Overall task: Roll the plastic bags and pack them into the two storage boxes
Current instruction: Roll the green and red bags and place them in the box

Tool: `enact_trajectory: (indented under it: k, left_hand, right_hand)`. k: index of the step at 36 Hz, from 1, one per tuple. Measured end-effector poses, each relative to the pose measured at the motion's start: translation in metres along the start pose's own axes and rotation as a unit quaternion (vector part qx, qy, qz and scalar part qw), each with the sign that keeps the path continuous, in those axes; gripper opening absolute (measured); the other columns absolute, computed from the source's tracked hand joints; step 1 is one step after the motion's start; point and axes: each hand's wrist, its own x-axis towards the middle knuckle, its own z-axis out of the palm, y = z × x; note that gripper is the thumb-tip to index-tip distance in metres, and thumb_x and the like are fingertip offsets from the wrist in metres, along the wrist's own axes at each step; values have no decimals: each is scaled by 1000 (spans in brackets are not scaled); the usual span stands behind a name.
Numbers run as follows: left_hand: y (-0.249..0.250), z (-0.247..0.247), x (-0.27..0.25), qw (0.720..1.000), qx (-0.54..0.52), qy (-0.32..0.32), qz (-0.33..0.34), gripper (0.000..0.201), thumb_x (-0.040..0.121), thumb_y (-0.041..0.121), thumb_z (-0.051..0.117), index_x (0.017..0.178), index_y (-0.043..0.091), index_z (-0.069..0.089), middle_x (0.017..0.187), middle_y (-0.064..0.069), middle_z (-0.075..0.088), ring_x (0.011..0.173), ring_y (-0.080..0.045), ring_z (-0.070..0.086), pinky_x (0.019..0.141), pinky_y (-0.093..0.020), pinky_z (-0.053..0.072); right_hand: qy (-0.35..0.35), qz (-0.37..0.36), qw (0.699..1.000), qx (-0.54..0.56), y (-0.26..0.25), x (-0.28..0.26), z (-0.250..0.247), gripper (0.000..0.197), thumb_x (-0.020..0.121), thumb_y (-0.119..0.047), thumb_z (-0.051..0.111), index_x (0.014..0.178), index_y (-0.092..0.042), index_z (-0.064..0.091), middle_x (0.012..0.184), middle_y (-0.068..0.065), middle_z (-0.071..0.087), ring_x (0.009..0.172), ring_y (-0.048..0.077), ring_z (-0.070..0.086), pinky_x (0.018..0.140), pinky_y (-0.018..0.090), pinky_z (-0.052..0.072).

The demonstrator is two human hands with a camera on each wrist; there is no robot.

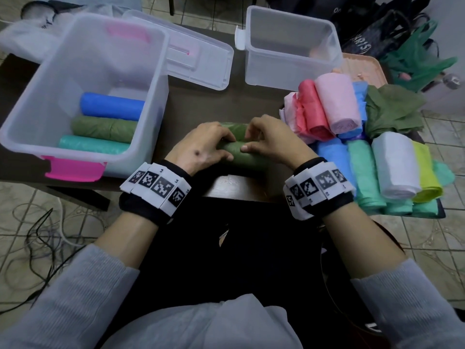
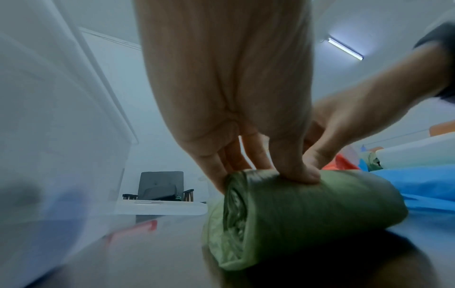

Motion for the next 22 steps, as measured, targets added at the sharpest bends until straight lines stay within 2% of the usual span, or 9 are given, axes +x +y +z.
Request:
enact_trajectory:
  k: [2,4,8,10,12,14,18,20,22]
  left_hand:
    - [-1,-1,5,1000,-3,-11,-6,42,83,27,68,123,15,61,123,-8,57,118,-25,50,98,-32,39]
    - [-2,-1,8,1000,-6,-18,-15,40,86,28,65,124,16,60,123,-9,56,119,-25,49,97,-30,36]
    - [-5,0,14,999,-21,-21,-36,38,90,29,60,125,16,59,125,-10,56,119,-25,50,97,-30,35]
    - [-4,1,15,998,-34,-19,-45,38,91,28,58,127,15,57,127,-10,56,121,-25,49,99,-29,34]
    - [-5,2,15,997,-62,-8,-52,40,91,28,59,128,12,55,128,-9,57,122,-22,49,100,-26,33]
    - [-8,2,13,995,-80,7,-63,40,91,30,59,126,11,56,127,-8,58,121,-21,50,98,-24,34]
    - [-15,2,6,995,-72,8,-63,49,85,35,66,128,14,57,128,-9,54,122,-23,49,100,-23,32]
    - [-17,2,3,994,-84,4,-73,50,84,33,68,129,14,55,129,-7,54,121,-21,49,96,-20,32]
    - [-19,2,1,992,-101,2,-79,47,85,32,67,127,16,56,127,-5,57,118,-18,51,91,-17,32]
  right_hand:
    - [32,-19,999,-33,-8,-4,5,19,86,-19,65,102,-8,66,104,10,60,95,22,54,76,24,34]
    - [52,-29,997,-55,-11,-9,14,22,89,-18,58,109,-9,63,109,13,57,104,27,52,85,26,34]
    - [33,-29,997,-59,-8,-18,23,56,77,-31,73,124,-10,51,121,11,48,113,26,42,96,29,32]
    - [21,-27,997,-71,-7,-17,24,71,69,-32,80,128,-10,47,125,11,46,115,26,40,98,33,35]
    - [20,-24,996,-83,-6,-13,26,74,69,-30,80,131,-10,46,127,11,46,117,28,41,99,39,38]
    - [21,-20,997,-71,-3,-7,26,68,72,-28,77,131,-10,48,127,11,48,118,28,42,100,37,37]
    - [-10,-12,999,-43,0,5,17,64,73,-31,77,129,-15,53,125,10,54,118,25,48,96,27,34]
    - [-34,-10,999,-32,-1,7,10,60,72,-31,78,126,-16,56,121,7,58,111,20,53,87,22,36]
    - [-63,-2,997,-32,-2,10,5,58,69,-35,80,120,-18,59,115,2,60,100,15,54,80,21,37]
